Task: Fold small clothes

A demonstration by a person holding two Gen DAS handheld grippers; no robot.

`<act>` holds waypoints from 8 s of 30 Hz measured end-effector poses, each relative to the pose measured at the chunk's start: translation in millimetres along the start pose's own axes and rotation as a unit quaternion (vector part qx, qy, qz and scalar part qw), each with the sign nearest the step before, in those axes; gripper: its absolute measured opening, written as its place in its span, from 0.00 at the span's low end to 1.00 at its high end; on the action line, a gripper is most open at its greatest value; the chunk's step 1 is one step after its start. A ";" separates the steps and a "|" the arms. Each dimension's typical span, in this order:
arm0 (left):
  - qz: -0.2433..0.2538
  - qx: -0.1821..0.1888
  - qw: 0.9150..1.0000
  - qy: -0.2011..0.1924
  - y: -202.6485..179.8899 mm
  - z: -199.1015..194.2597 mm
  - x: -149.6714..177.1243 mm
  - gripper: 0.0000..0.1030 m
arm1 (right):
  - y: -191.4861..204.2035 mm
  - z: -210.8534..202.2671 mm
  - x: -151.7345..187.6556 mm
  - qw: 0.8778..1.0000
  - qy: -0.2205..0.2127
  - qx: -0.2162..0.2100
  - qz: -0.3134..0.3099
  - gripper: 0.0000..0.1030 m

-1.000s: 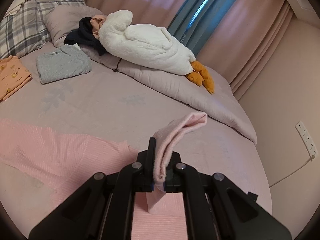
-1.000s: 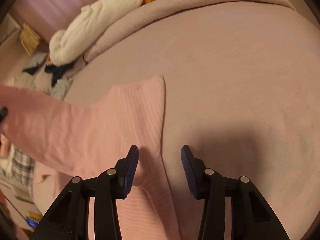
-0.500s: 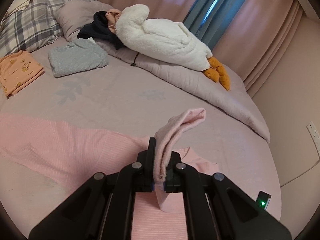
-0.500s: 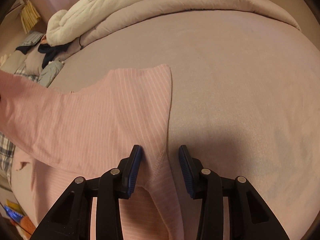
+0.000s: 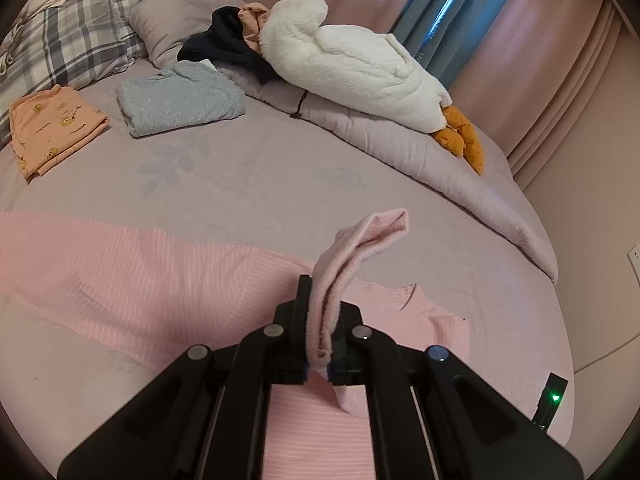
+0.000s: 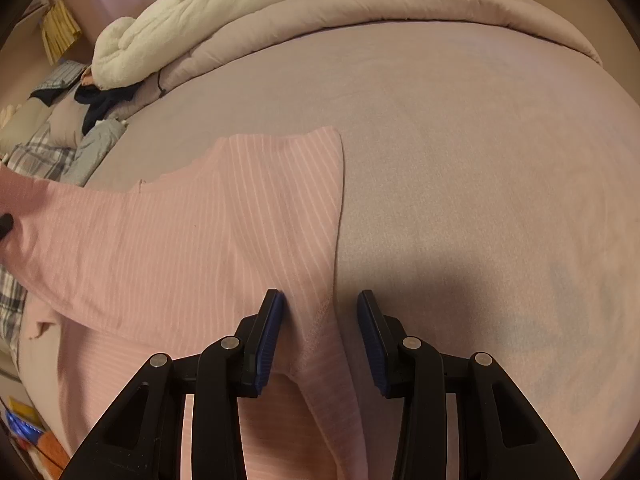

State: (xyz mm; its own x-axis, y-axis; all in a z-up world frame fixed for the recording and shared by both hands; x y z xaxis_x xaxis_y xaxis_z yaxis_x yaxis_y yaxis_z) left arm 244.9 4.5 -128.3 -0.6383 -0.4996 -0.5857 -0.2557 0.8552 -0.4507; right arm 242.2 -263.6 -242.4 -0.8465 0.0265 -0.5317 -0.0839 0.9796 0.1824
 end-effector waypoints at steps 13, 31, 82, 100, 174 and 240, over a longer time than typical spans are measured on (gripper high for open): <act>-0.002 -0.026 0.999 0.018 28.5 13.0 11.2 0.05 | -1.5 1.5 -0.4 1.000 0.002 -0.003 0.002 0.41; -0.019 -0.058 0.997 0.056 76.5 37.7 34.8 0.05 | -1.9 1.8 -0.4 1.000 0.003 -0.001 -0.003 0.41; -0.030 -0.081 0.992 0.089 123.8 47.6 48.1 0.13 | -4.1 0.9 1.2 1.000 0.005 0.005 -0.012 0.41; -0.052 -0.065 0.991 0.109 138.1 56.0 53.1 0.14 | -2.9 0.9 1.8 1.000 0.003 0.013 -0.019 0.41; -0.161 -0.117 0.977 -0.080 276.8 -81.1 -71.3 0.99 | 76.2 -121.7 -38.5 0.985 -0.151 0.087 0.004 0.98; -0.258 0.018 0.962 -0.085 258.7 -63.7 -72.4 0.00 | 73.7 -121.8 -5.8 0.986 -0.138 0.080 0.045 0.98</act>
State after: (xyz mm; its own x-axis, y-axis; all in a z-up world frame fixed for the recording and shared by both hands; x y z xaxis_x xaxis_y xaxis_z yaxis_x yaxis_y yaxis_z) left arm 178.7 270.7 -159.6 -0.3051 -0.8741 -0.3780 -0.4800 0.4840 -0.7317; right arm 176.9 -215.8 -125.2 -0.6692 0.1469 -0.7284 0.0883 0.9890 0.1183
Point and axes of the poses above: each gripper's, at about its wrist camera, not at the fingertips, and z roughly the way its jaws point, y to its left, x to its underside, the point moved 10 cm from there along z, roughly the way its jaws point, and after that the axes turned 6 degrees about -z, right-handed, at the moved point
